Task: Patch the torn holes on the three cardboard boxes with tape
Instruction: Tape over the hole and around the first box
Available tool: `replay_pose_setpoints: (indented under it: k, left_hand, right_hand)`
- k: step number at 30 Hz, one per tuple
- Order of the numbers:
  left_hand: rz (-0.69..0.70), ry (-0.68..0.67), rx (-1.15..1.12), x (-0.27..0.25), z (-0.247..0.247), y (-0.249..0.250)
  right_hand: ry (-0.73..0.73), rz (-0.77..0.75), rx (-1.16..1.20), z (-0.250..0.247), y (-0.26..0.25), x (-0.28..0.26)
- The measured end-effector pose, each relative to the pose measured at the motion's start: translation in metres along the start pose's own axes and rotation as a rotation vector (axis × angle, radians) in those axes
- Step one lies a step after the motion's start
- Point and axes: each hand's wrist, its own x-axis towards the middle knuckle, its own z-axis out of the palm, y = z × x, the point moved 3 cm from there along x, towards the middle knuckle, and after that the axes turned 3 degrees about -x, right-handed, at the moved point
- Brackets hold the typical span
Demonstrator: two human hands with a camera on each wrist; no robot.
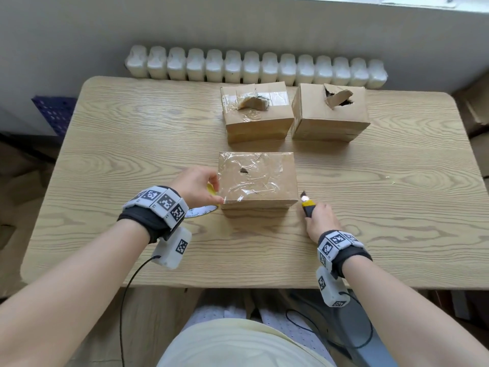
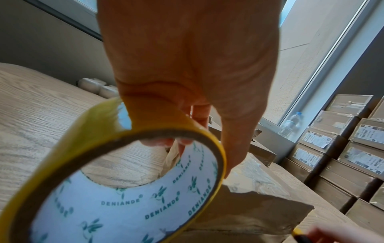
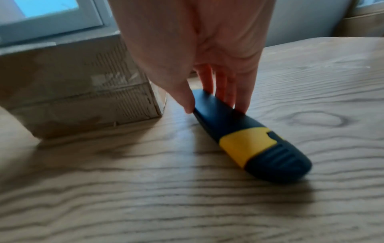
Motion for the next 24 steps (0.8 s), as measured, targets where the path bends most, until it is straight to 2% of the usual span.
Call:
replay_pose_setpoints:
  k: [2, 4, 6, 7, 8, 10, 12, 14, 17, 24]
  left_hand:
    - [-0.006, 0.006, 0.008, 0.000, 0.000, 0.001]
    - [-0.010, 0.014, 0.027, -0.001, 0.000, 0.002]
    - [-0.012, 0.021, 0.035, -0.003, -0.001, 0.002]
    - [-0.014, 0.028, 0.034, -0.004, -0.001, 0.002]
    - [-0.017, 0.037, 0.034, -0.005, -0.001, 0.002]
    - [-0.020, 0.047, 0.030, -0.006, -0.002, 0.002]
    - [-0.021, 0.044, 0.024, -0.007, -0.002, 0.002]
    - [-0.028, 0.034, 0.031, -0.007, -0.003, 0.003]
    - [-0.040, 0.029, 0.036, -0.006, -0.004, 0.004]
    - [-0.039, 0.024, 0.030, -0.006, -0.005, 0.006]
  right_hand:
    - [0.117, 0.053, 0.120, -0.013, 0.002, -0.005]
    - [0.234, 0.037, 0.276, -0.030, 0.002, -0.013]
    - [0.288, -0.092, 0.424, -0.047, -0.008, -0.023]
    - [0.266, -0.187, 0.483, -0.054, -0.017, -0.030]
    - [0.199, -0.284, 0.539, -0.059, -0.028, -0.037]
    - [-0.054, -0.422, 0.671, -0.061, -0.054, -0.052]
    - [-0.346, -0.472, 0.770, -0.056, -0.077, -0.067]
    - [-0.549, -0.466, 0.753, -0.046, -0.093, -0.077]
    - [-0.623, -0.457, 0.660, -0.032, -0.106, -0.078]
    - [-0.675, -0.362, 0.706, -0.028, -0.116, -0.074]
